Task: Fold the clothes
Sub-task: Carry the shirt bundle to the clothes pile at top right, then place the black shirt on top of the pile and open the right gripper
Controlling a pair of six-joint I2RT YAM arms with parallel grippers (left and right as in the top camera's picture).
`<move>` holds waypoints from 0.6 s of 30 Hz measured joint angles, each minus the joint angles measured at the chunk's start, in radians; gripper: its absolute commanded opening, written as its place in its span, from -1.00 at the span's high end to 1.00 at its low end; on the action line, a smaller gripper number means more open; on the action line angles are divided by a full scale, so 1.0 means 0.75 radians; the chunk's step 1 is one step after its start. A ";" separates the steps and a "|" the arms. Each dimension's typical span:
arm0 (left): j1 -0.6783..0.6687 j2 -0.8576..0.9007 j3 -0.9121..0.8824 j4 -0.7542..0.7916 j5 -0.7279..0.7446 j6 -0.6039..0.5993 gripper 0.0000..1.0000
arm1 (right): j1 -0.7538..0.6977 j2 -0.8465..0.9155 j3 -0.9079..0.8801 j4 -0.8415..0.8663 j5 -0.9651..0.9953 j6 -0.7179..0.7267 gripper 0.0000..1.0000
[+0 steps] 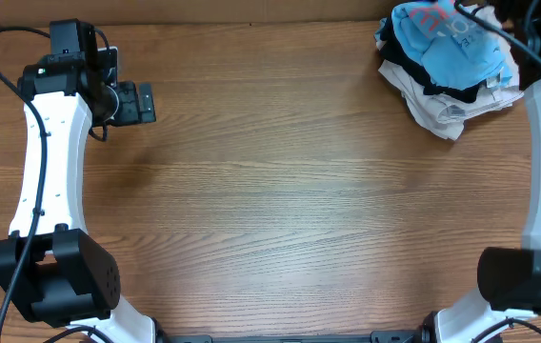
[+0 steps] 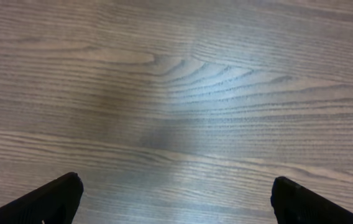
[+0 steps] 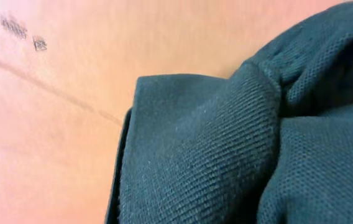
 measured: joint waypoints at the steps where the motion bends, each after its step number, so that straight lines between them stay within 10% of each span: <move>1: 0.000 0.000 0.000 0.007 0.000 0.001 -0.99 | -0.003 0.017 0.002 0.038 0.000 0.007 0.93; 18: 0.000 0.000 0.000 0.020 0.000 0.000 -0.99 | -0.106 0.375 0.005 -0.131 -0.042 -0.062 0.92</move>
